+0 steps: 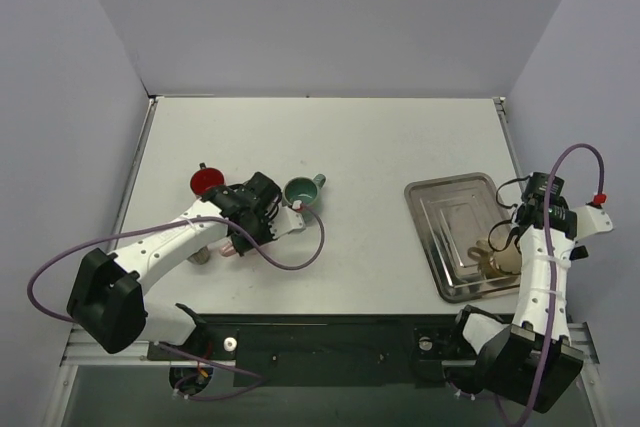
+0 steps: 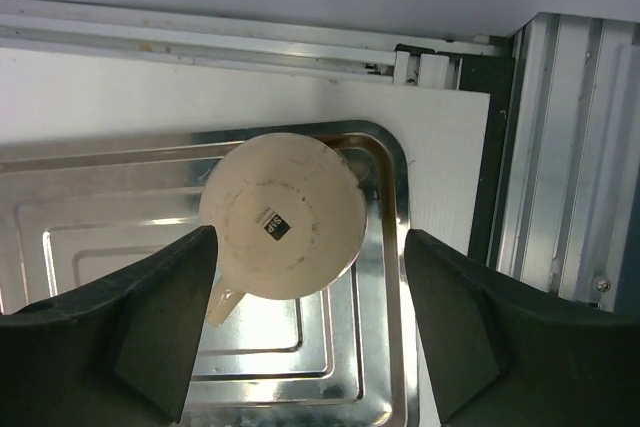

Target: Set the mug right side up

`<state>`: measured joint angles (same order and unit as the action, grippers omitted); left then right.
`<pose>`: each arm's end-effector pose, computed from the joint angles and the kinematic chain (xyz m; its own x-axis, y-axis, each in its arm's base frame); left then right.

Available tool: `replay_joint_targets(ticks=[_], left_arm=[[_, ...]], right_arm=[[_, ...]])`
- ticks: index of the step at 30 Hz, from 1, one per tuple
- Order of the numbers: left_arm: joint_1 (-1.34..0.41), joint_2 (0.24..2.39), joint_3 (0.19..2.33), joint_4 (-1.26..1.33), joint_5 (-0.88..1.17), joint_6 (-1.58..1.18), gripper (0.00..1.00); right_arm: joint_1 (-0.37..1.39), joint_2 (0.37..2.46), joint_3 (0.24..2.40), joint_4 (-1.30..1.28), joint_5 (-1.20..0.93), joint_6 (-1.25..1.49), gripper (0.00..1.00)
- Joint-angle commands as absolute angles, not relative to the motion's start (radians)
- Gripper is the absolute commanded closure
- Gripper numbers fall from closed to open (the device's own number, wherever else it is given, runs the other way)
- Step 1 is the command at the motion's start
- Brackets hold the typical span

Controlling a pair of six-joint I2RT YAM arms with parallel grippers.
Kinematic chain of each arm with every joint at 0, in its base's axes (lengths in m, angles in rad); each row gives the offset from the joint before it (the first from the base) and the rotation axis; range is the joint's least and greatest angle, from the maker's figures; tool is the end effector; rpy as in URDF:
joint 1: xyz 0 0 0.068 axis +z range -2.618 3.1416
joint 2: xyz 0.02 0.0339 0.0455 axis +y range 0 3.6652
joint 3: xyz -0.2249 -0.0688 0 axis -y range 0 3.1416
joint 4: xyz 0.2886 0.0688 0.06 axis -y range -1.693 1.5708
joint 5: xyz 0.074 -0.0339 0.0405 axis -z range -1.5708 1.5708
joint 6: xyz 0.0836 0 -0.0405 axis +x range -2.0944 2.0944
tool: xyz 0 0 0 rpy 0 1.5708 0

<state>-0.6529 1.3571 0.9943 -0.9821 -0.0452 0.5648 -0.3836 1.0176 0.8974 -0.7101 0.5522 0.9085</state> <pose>0.2396 -0.1785 0.1334 -0.3334 0.9281 -0.1656 0.9202 0.3586 0.1571 0.2557 -0.1505 0.2227 0.0892 0.6880 -0.7202 0.9375 0.1862 0.2939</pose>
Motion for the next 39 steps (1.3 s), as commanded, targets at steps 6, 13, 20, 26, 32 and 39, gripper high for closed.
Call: replay_joint_targets(ticks=[6, 13, 20, 26, 32, 39], left_arm=[[-0.664, 1.407, 1.025, -0.948, -0.031, 0.583, 0.62], [-0.663, 1.321, 1.130, -1.035, 0.075, 0.574, 0.48], [-0.663, 1.243, 1.190, -1.081, 0.120, 0.555, 0.46], [-0.660, 1.221, 1.203, -1.080, 0.118, 0.557, 0.43], [-0.654, 1.186, 1.174, -1.066, 0.118, 0.563, 0.42], [-0.643, 1.152, 1.146, -1.049, 0.138, 0.569, 0.41]], right_arm=[[-0.463, 1.152, 0.876, -0.637, 0.459, 0.848, 0.32], [-0.465, 1.261, 0.831, -0.531, 0.371, 0.813, 0.34], [-0.425, 1.236, 0.715, -0.431, 0.246, 0.816, 0.37], [-0.195, 1.261, 0.753, -0.417, 0.255, 0.856, 0.38], [-0.006, 1.341, 0.882, -0.460, 0.308, 0.842, 0.38], [0.305, 1.379, 1.145, -0.823, 0.832, 0.862, 0.34]])
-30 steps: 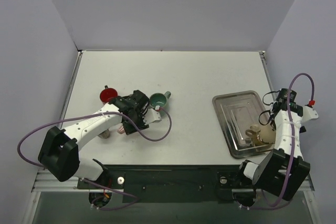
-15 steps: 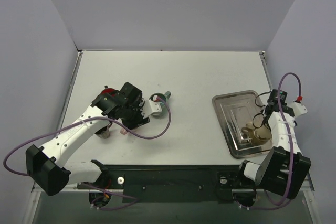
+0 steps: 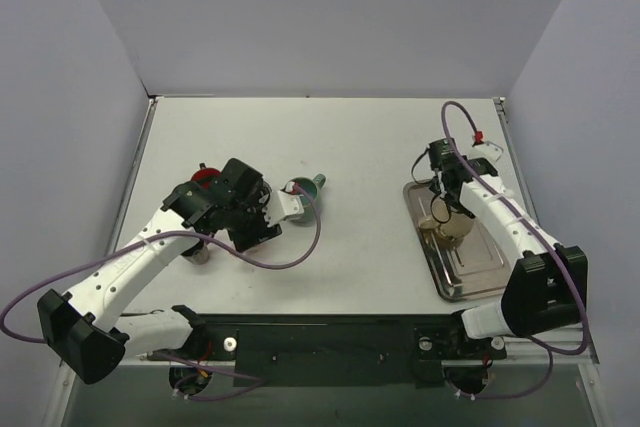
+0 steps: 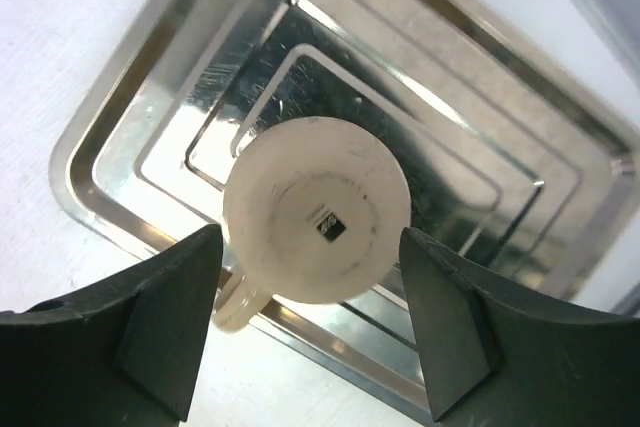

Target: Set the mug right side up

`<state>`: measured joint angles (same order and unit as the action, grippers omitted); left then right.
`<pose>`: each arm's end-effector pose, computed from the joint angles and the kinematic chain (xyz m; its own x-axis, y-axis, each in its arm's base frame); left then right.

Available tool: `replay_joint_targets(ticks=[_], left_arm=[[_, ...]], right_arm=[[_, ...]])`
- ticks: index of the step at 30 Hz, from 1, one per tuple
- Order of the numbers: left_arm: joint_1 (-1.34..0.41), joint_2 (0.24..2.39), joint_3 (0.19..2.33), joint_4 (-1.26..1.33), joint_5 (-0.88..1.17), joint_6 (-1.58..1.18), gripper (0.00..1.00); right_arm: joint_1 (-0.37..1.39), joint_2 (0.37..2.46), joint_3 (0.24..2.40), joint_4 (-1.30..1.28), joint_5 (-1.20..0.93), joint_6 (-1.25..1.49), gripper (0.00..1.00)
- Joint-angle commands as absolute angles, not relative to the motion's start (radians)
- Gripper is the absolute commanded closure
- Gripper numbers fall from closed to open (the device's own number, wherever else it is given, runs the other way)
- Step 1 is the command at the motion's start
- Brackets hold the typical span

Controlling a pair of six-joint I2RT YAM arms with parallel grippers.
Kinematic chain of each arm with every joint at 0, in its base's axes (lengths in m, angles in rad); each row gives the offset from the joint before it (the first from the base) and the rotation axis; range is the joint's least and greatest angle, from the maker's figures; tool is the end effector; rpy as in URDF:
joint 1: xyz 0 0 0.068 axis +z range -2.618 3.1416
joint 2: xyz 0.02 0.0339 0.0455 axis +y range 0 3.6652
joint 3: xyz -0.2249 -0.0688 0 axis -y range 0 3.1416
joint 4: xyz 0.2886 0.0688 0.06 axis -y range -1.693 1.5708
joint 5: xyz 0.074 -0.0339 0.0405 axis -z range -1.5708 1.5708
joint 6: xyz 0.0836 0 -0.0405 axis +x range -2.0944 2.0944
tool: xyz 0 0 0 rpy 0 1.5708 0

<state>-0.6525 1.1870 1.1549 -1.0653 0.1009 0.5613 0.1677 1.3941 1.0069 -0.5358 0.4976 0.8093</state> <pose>0.2315 -0.1875 0.2329 -0.2577 0.8634 -0.4337 0.9187 0.3580 0.1668 0.3610 0.0206 0.1639 -0.4431 0.5701 -0.6919 0.6638 0.7273 0.1741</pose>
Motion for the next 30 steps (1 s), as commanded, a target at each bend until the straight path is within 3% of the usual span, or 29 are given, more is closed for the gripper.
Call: replay_joint_targets(ticks=[1, 4, 9, 13, 25, 30], left_arm=[[-0.644, 1.149, 1.144, -1.042, 0.137, 0.569, 0.41], [-0.638, 1.146, 1.141, -1.035, 0.143, 0.569, 0.41], [-0.634, 1.138, 1.150, -1.040, 0.149, 0.555, 0.41], [-0.630, 1.126, 1.157, -1.042, 0.153, 0.552, 0.40], [-0.629, 1.127, 1.155, -1.045, 0.183, 0.546, 0.40], [-0.629, 1.127, 1.157, -1.051, 0.192, 0.552, 0.40]], right_arm=[[0.368, 1.379, 1.169, -0.860, 0.916, 0.941, 0.34], [0.507, 1.362, 1.169, -0.951, 0.985, 1.101, 0.33], [0.629, 1.370, 1.051, -0.850, 0.879, 1.366, 0.36], [0.632, 1.402, 0.962, -0.750, 0.841, 1.474, 0.39], [0.594, 1.611, 0.974, -0.742, 0.775, 1.733, 0.40], [0.568, 1.658, 0.974, -0.756, 0.845, 1.784, 0.45]])
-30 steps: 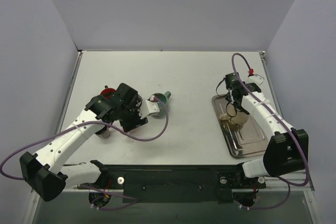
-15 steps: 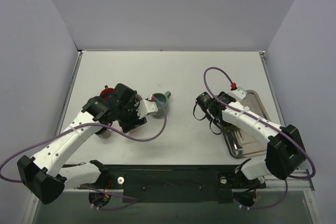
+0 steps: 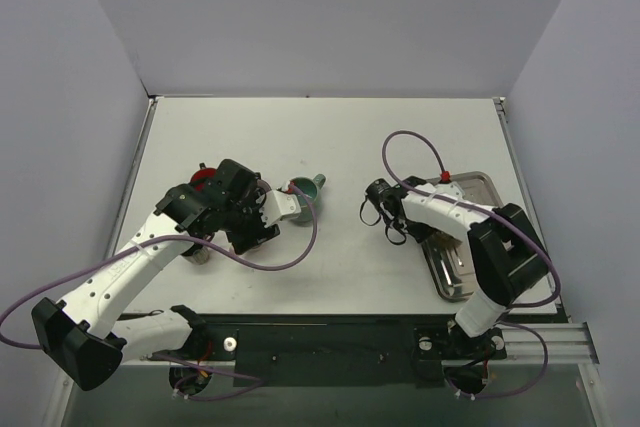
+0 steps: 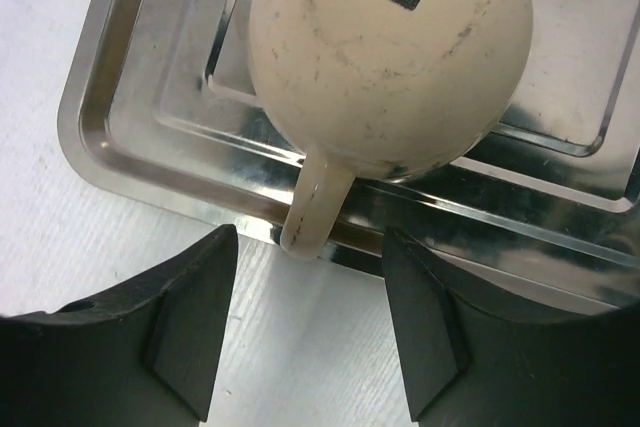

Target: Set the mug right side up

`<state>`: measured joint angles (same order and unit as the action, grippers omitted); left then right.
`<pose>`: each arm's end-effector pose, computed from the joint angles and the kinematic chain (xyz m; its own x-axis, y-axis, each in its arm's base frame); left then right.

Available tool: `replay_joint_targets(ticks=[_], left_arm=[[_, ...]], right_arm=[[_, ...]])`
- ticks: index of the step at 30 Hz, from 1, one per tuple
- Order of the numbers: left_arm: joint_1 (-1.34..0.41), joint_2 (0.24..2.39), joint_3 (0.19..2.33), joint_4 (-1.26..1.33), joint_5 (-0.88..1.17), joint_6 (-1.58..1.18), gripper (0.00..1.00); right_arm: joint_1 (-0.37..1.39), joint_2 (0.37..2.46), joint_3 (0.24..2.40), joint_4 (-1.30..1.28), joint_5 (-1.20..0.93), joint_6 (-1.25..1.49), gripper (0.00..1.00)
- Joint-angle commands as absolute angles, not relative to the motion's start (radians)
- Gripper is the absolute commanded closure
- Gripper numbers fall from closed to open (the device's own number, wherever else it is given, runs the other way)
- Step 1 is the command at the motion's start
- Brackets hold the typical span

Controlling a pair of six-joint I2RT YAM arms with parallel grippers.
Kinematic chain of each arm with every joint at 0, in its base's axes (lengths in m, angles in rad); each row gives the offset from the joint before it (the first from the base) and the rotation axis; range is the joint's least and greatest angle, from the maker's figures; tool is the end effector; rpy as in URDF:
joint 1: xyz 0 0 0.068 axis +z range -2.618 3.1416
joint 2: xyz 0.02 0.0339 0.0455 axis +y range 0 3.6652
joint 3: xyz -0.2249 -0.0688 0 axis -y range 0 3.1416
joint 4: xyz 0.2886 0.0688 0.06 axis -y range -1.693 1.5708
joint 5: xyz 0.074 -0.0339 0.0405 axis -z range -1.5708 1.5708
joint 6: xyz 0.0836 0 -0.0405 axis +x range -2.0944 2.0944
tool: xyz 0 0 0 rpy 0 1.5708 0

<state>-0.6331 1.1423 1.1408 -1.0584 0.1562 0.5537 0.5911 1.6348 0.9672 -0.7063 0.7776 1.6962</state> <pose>0.2276 -0.1831 0.2410 -0.2586 0.8341 -0.4873 0.9191 0.3677 0.1417 0.3020 0.1320 0.0754 -0.1791 0.7313 -0.6581 0.8433 0.4586 0.2801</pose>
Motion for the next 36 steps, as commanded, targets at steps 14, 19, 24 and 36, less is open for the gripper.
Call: replay_joint_targets(ticks=[14, 19, 24, 36], left_arm=[[-0.627, 1.131, 1.184, -1.066, 0.230, 0.545, 0.40], [-0.627, 1.123, 1.206, -1.080, 0.273, 0.535, 0.40], [-0.629, 1.127, 1.244, -1.091, 0.406, 0.506, 0.40], [-0.488, 1.092, 1.368, -0.794, 0.759, 0.146, 0.33]], right_arm=[[0.526, 1.711, 0.960, -0.712, 0.857, 1.744, 0.95], [0.526, 1.597, 0.931, -0.706, 0.894, 1.669, 1.00], [0.615, 1.401, 0.939, -0.703, 0.997, 1.484, 1.00], [0.808, 0.844, 0.801, -0.166, 0.724, 0.780, 1.00]])
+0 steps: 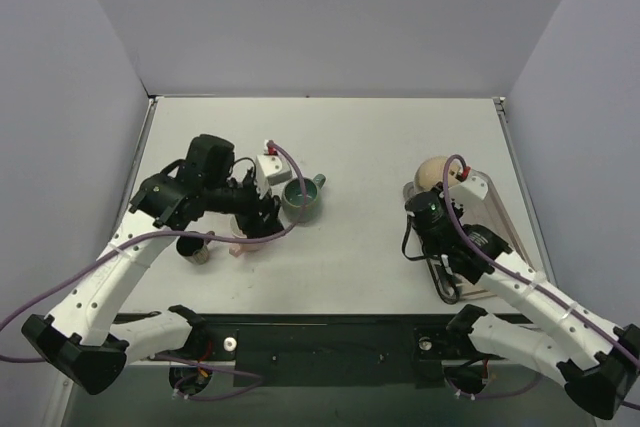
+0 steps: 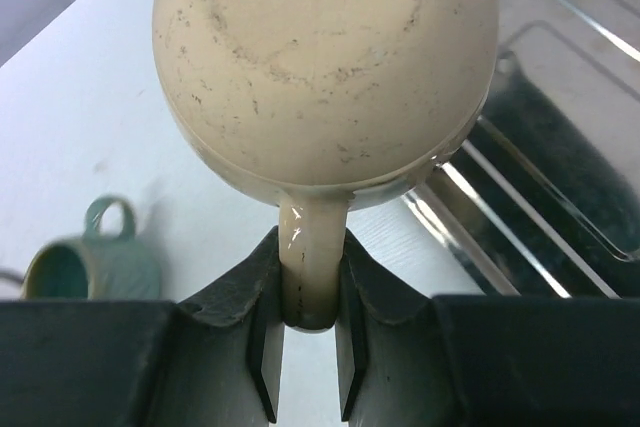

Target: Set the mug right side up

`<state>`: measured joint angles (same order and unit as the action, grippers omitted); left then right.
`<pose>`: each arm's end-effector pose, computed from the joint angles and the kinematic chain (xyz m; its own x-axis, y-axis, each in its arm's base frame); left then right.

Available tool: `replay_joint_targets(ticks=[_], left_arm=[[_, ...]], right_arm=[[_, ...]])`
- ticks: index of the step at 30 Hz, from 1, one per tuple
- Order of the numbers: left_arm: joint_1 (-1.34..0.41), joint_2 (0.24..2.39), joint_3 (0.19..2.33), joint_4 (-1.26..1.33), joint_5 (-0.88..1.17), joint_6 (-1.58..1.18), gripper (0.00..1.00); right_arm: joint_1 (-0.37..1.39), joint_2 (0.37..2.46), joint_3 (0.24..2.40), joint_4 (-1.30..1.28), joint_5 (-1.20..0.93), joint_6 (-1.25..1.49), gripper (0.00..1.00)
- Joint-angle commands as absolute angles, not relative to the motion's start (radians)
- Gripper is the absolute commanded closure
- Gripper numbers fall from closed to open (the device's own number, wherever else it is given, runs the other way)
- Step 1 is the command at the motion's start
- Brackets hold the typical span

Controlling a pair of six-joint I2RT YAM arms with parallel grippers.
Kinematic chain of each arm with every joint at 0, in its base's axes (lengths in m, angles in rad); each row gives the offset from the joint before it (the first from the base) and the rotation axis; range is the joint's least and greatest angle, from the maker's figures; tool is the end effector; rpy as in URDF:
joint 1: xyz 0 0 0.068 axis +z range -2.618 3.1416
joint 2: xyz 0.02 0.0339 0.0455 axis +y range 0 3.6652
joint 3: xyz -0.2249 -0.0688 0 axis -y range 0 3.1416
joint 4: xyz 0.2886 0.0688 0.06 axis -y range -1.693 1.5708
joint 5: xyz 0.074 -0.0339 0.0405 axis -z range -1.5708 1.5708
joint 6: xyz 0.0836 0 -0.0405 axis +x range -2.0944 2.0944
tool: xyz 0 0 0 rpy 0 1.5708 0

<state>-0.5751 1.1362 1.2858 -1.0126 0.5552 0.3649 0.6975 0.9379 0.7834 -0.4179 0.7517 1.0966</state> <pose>0.2245 -0.1980 0.3096 -0.3280 0.5740 -0.7503 0.9280 0.3445 -0.1421 0.2627 0.1457 0.2366 -0.2156 0.6673 -0.7129 0.3560 0.7335 0.5790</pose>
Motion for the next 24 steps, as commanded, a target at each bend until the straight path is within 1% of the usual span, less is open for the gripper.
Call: replay_joint_targets(ticks=[1, 2, 3, 4, 5, 6, 7, 8, 9, 15, 16, 18, 19, 20, 24], left_arm=[[-0.450, 1.088, 1.368, -0.744, 0.820, 0.053, 0.33], [-0.415, 1.080, 1.359, -0.656, 0.857, 0.007, 0.32], [-0.401, 1.075, 1.348, -0.590, 0.914, -0.115, 0.32], [-0.391, 1.069, 1.320, -0.466, 0.939, -0.179, 0.32], [-0.393, 1.063, 1.307, -0.410, 0.951, -0.296, 0.31], [-0.393, 1.062, 1.272, -0.291, 0.957, -0.345, 0.31], [-0.391, 1.065, 1.260, -0.243, 0.969, -0.447, 0.31], [-0.391, 1.066, 1.228, -0.148, 0.971, -0.490, 0.31], [-0.391, 1.074, 1.210, -0.108, 0.971, -0.568, 0.30], [-0.393, 1.091, 1.099, 0.131, 0.976, -0.747, 0.27], [-0.394, 1.094, 1.088, 0.174, 0.991, -0.812, 0.27], [-0.394, 1.098, 1.045, 0.305, 1.006, -0.929, 0.27], [-0.397, 1.100, 1.019, 0.415, 1.011, -0.975, 0.27], [-0.397, 1.098, 1.009, 0.457, 1.017, -1.044, 0.27], [-0.397, 1.078, 0.980, 0.627, 1.012, -1.176, 0.27]], right_arm=[[0.851, 0.816, 0.824, -0.146, 0.724, 0.749, 1.00], [0.868, 0.801, 0.854, -0.131, 0.713, 0.705, 1.00], [0.906, 0.796, 0.867, -0.120, 0.701, 0.684, 1.00], [0.922, 0.787, 0.889, -0.083, 0.655, 0.643, 1.00], [0.952, 0.782, 0.900, -0.063, 0.605, 0.612, 1.00], [0.965, 0.779, 0.920, -0.025, 0.573, 0.600, 1.00], [0.994, 0.781, 0.934, -0.011, 0.511, 0.571, 1.00], [1.008, 0.782, 0.954, 0.029, 0.491, 0.562, 1.00], [1.040, 0.787, 0.969, 0.037, 0.461, 0.545, 1.00], [1.152, 0.822, 1.015, 0.192, 0.385, 0.512, 1.00], [1.175, 0.827, 1.022, 0.199, 0.384, 0.511, 1.00], [1.198, 0.844, 1.029, 0.244, 0.365, 0.492, 1.00], [1.203, 0.859, 1.032, 0.273, 0.347, 0.491, 1.00], [1.209, 0.867, 1.034, 0.281, 0.339, 0.492, 1.00], [1.215, 0.911, 1.060, 0.307, 0.316, 0.499, 1.00]])
